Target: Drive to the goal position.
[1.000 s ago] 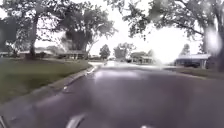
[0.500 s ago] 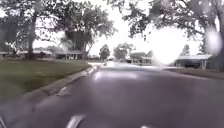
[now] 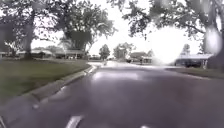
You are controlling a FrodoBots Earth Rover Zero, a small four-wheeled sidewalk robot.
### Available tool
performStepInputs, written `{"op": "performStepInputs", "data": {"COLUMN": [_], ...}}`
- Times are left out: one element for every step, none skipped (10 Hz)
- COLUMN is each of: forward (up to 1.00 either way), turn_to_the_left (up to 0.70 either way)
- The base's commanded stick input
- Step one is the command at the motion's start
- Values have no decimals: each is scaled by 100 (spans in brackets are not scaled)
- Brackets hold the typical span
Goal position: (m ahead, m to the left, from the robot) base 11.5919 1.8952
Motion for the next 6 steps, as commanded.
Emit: {"op": "performStepInputs", "data": {"forward": [50, 50, 50, 50, 50, 50], "turn_to_the_left": [0, 0, 0, 0, 0, 0]}}
